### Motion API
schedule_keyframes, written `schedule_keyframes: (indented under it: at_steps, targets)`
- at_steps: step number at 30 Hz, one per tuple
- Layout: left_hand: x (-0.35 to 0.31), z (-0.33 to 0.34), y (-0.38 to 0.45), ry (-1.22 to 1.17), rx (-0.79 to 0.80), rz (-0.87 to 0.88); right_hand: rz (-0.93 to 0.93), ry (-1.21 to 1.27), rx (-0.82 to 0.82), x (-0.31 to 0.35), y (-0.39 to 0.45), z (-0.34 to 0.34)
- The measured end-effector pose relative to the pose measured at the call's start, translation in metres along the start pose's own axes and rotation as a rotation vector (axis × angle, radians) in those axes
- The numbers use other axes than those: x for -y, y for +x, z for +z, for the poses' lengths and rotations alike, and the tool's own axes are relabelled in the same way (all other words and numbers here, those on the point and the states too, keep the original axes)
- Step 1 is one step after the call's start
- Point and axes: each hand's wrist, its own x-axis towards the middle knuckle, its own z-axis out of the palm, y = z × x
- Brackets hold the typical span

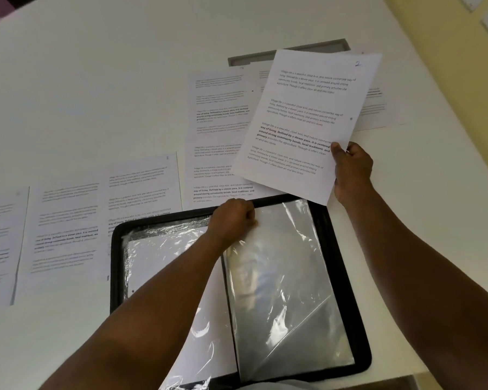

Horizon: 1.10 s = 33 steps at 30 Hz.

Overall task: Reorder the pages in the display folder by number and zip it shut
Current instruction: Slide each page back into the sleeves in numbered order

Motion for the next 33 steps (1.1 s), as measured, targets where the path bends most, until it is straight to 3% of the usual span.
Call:
schedule_keyframes:
  at_steps: [11,15,22,28,33]
  targets:
    - [0.006,0.005,-0.011,-0.031,-0.024,0.133,0.158,0.119,0.166,-0.01,0.001,0.038]
    - [0.0,0.002,-0.016,-0.061,0.088,0.079,0.18,0.147,0.195,-0.014,-0.001,0.049]
    - [-0.005,0.0,-0.016,-0.061,0.129,0.12,0.195,0.17,0.267,-0.019,-0.004,0.057]
    - [-0.008,0.009,-0.027,0.044,0.042,0.206,0.215,0.206,0.384,-0.025,-0.007,0.061]
    - [-0.013,0.02,-0.034,0.077,0.023,0.217,0.174,0.095,0.482,-0.031,-0.012,0.064]
